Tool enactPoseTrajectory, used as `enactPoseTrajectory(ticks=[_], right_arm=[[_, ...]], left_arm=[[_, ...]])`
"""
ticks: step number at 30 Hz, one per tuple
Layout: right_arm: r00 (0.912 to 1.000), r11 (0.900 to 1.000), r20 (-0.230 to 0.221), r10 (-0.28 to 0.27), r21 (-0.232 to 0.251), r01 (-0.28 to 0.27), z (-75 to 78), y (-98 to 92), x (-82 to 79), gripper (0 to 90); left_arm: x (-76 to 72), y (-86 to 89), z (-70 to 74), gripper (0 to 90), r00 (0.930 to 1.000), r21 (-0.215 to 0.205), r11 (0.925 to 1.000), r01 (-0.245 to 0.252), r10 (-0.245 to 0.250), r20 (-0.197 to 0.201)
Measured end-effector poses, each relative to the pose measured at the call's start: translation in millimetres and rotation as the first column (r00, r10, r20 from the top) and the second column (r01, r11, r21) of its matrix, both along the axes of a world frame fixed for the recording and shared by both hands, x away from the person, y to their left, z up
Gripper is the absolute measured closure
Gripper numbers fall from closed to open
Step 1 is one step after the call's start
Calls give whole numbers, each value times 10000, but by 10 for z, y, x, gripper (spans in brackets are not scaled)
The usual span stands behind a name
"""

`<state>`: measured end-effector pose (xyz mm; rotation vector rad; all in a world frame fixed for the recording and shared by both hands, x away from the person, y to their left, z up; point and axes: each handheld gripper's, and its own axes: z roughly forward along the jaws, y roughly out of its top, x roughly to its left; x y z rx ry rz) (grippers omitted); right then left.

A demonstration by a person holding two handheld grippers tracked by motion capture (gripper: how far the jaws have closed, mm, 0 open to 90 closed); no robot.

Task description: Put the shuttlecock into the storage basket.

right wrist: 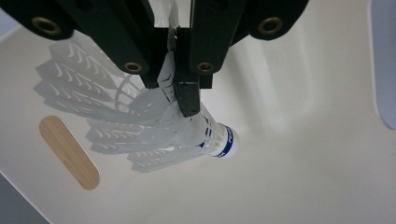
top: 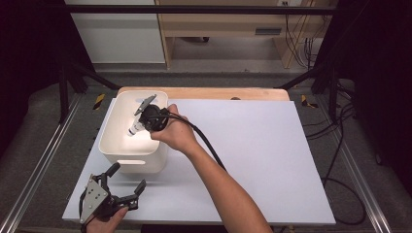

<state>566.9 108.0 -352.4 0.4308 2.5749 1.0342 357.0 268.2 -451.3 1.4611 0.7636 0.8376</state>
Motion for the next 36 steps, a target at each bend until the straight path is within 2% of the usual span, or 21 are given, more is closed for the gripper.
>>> enactPoseTrajectory(ticks=[20, 21, 23, 25, 26, 27, 29, 33, 36], right_arm=[[9999, 10000, -147, -30, -15, 30, -24, 8, 3, 877], [9998, 10000, -186, -47, -55, 46, -26, 9, 3, 859], [9992, 9998, -345, -177, -30, 176, -37, 15, 10, 756], [9987, 9993, -352, -370, -66, 368, -27, 6, 16, 611], [9972, 9983, -466, -579, -15, 579, -18, -4, 22, 525], [9955, 9974, -623, -715, -38, 714, -4, -22, 28, 482], [9953, 9968, -553, -799, -26, 799, 24, -58, 13, 446], [9934, 9933, -606, -972, 561, 1006, 116, -163, -11, 387], [9934, 9915, -584, -987, 790, 1032, 166, -213, -39, 368]], left_arm=[[-3, -3, 4, 8, 10000, 5, 10000, 13, -13, 17], [-3, -3, 3, 8, 10000, 4, 10000, 16, -16, 14], [-4, -3, 4, 8, 10000, 9, 10000, 16, -16, 19], [-5, 0, 4, 8, 10000, 2, 10000, 9, -9, 18], [-4, 1, 3, 8, 10000, -4, 10000, 5, -5, 11], [-4, 2, 3, 8, 10000, -6, 10000, 4, -4, 13], [-3, 5, 3, 8, 10000, -3, 10000, -4, 4, 15], [-3, -2, 1, 8, 10000, 6, 10000, 1, -1, 4], [-2, -7, -1, 8, 10000, 29, 10000, 12, -12, 1]])
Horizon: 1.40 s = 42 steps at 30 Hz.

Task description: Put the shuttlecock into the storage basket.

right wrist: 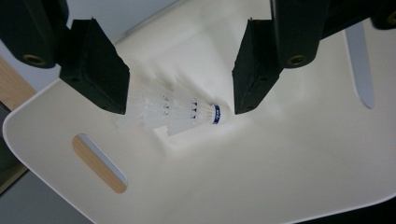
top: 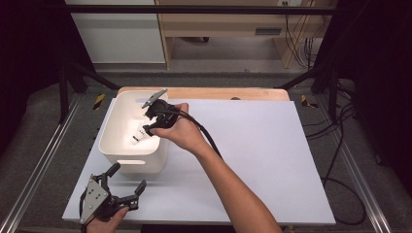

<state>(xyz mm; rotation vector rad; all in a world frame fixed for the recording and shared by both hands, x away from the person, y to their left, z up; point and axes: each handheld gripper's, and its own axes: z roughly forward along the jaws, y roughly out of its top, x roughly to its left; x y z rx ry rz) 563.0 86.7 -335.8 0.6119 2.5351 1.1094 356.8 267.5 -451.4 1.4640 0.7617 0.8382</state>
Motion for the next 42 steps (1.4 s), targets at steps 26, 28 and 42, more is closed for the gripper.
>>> enactPoseTrajectory(ticks=[26, 28, 42], right_arm=[[9999, 9954, -98, -130, 944, 139, 106, -78, -151, 70], [9999, 9945, -142, -81, 1039, 95, 109, -83, -153, 63], [9996, 9863, -125, -245, 1628, 262, 203, -243, -145, 52]], left_arm=[[0, 5, -1, 8, 10000, -10, 10000, -52, 52, -6], [-2, 7, -1, 8, 10000, -10, 10000, -55, 55, -6], [10, 20, -6, 7, 9999, -29, 9999, -150, 150, -30]])
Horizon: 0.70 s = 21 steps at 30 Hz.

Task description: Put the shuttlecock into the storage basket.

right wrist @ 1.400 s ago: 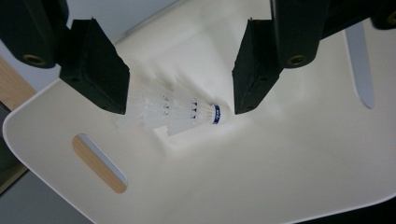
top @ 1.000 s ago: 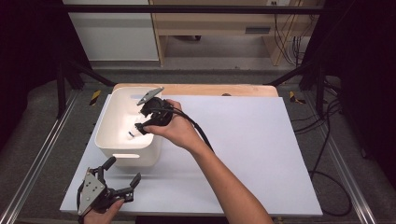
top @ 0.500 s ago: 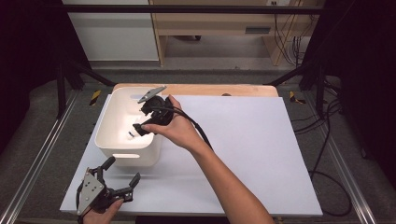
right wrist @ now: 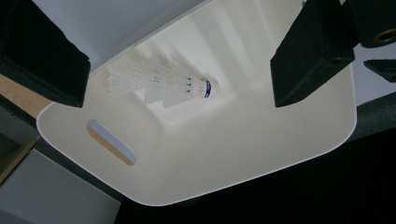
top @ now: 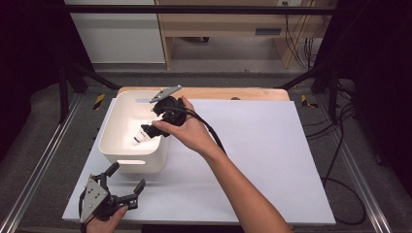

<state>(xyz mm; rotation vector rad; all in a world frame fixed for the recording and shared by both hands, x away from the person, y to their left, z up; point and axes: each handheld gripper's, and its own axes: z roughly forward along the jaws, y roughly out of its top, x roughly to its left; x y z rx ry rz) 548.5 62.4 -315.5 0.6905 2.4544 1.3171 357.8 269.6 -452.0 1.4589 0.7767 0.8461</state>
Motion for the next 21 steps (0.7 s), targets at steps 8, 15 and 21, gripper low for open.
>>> enactPoseTrajectory(ticks=[8, 15, 21], right_arm=[[9996, 9994, 75, -273, 223, 272, -2, -157, 5, 51], [9990, 9989, 177, -411, 252, 407, -18, -286, -6, 56], [9979, 9979, 247, -606, 242, 601, -36, -394, -21, 54]], left_arm=[[5, -9, -4, 7, 10000, 41, 10000, -14, 14, -34], [-4, -8, -11, 7, 10000, 149, 9999, 16, -15, -18], [-26, 0, -4, 7, 10000, 93, 9999, 46, -46, 24]])
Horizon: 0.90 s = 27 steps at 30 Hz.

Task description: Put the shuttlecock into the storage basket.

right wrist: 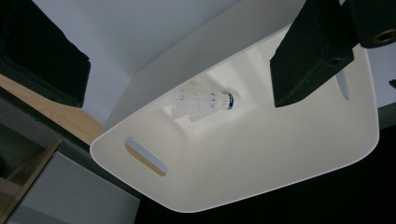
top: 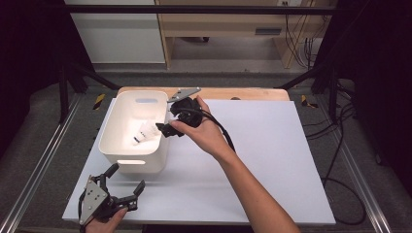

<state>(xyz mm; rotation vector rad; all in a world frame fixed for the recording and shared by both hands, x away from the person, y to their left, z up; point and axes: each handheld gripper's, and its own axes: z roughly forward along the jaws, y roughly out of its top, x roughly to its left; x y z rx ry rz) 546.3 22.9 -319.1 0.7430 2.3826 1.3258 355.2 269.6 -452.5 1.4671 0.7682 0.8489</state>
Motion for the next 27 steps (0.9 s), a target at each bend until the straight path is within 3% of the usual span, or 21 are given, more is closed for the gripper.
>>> enactPoseTrajectory(ticks=[12, 27], right_arm=[[9987, 9984, 123, -494, 288, 490, 8, -261, -46, 50], [9973, 9961, 270, -685, 568, 669, 60, -467, -76, 44]], left_arm=[[-1, -4, 1, 7, 10000, -17, 10000, 82, -82, 2], [4, 4, 0, 7, 10000, -14, 10000, 60, -60, 9]])
